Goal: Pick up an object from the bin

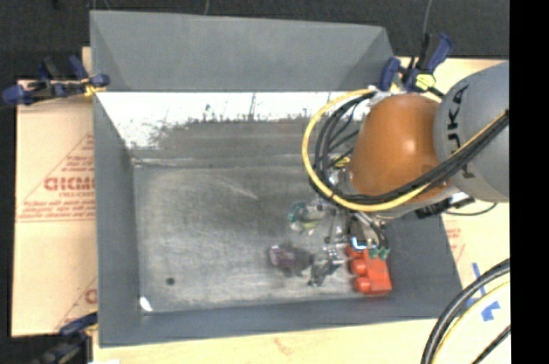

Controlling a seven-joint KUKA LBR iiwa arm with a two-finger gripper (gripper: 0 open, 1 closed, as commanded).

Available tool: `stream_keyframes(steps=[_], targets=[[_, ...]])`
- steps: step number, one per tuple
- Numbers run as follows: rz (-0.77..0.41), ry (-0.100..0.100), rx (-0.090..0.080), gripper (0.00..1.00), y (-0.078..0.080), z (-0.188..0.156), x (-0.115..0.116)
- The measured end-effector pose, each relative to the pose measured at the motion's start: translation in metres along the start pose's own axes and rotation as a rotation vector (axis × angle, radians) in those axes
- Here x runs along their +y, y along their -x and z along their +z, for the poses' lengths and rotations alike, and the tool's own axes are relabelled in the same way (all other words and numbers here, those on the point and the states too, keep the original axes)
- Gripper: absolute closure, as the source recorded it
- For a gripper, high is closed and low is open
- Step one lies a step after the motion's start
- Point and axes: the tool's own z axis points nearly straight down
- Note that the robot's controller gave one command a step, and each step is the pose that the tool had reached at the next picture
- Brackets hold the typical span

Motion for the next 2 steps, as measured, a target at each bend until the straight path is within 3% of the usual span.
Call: stream_keyframes(steps=[1, 2], targets=[[0.051, 0.0, 0.002, 0.0, -0.011, 0.042, 0.002], [0.021, 0.003, -0.009, 0.0, -0.007, 0.069, -0.017]])
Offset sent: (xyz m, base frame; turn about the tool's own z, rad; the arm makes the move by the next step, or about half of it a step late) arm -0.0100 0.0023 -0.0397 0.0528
